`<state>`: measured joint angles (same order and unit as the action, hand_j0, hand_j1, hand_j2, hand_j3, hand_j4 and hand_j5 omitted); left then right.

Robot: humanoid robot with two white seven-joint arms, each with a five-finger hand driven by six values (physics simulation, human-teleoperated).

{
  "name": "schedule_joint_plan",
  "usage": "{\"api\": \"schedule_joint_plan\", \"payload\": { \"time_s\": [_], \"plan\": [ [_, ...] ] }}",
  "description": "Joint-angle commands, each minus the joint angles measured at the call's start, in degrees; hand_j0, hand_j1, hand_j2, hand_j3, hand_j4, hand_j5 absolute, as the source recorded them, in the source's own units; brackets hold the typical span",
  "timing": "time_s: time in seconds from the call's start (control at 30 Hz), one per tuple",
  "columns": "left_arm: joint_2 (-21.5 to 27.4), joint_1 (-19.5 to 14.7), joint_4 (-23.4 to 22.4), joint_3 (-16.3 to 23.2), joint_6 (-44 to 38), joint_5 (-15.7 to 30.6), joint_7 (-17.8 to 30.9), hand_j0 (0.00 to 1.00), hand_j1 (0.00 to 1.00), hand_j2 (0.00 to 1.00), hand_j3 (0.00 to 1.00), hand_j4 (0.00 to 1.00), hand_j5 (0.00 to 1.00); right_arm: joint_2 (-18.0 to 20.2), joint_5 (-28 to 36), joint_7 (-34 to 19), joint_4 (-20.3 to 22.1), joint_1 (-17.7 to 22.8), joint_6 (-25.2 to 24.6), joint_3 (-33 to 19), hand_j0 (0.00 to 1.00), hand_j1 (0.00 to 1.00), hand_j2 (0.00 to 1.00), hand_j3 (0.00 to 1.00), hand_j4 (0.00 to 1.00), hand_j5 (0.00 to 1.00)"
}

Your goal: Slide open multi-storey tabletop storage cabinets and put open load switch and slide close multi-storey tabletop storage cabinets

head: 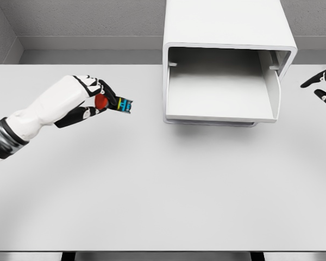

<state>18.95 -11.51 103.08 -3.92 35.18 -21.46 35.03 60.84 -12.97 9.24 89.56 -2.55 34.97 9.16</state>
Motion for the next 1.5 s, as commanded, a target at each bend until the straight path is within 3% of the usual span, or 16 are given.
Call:
{"api": "schedule_joint_plan", "payload": {
  "time_s": [0.0,0.37,0.53,0.8,0.97,1.17,1.47],
  "plan": [
    [-1.0,0.0,0.0,0.4,-0.2,0.4,0.0,0.4,0.4,0.4,0.4,0.4,0.4,-0.3,-0.2,-0.1,-1.1,0.3,0.0,-0.1,0.55,0.55,0.55,0.55,0.55,0.55],
    [-5.5,-2.8,0.0,2.7,-0.2,-1.6,0.0,0.4,0.4,0.4,0.4,0.4,0.4,-1.1,-3.9,-0.2,-3.9,7.1,0.0,0.2,0.55,0.55,0.55,0.55,0.55,0.55],
    [-8.7,-3.6,0.0,3.3,-0.2,-3.8,0.0,0.4,0.4,0.4,0.4,0.4,0.4,-5.0,-7.2,-0.3,-5.4,9.0,0.0,0.4,0.56,0.56,0.56,0.56,0.56,0.56],
    [-11.6,-5.3,-0.1,3.7,-0.2,-4.5,0.0,0.4,0.4,0.4,0.4,0.4,0.4,-11.4,-8.6,-8.0,-5.4,9.6,0.0,0.3,0.56,0.56,0.56,0.56,0.56,0.56],
    [-13.4,-6.9,-0.7,4.0,-0.2,-5.0,0.0,0.4,0.4,0.4,0.4,0.4,0.4,-11.4,-8.7,-8.1,-4.2,9.8,0.0,0.4,0.56,0.56,0.56,0.56,0.56,0.56],
    [-19.0,-7.1,-0.8,4.9,-0.2,-10.0,0.0,0.4,0.4,0.4,0.4,0.4,0.4,-12.9,-8.7,-10.1,-1.8,10.1,0.0,0.4,0.56,0.56,0.56,0.56,0.56,0.56],
    [-19.0,-7.9,-0.9,7.5,-0.2,-15.2,0.0,0.4,0.4,0.4,0.4,0.4,0.4,-13.6,-8.6,-10.1,-0.1,10.0,0.0,0.4,0.56,0.56,0.56,0.56,0.56,0.56]
  ]
}}
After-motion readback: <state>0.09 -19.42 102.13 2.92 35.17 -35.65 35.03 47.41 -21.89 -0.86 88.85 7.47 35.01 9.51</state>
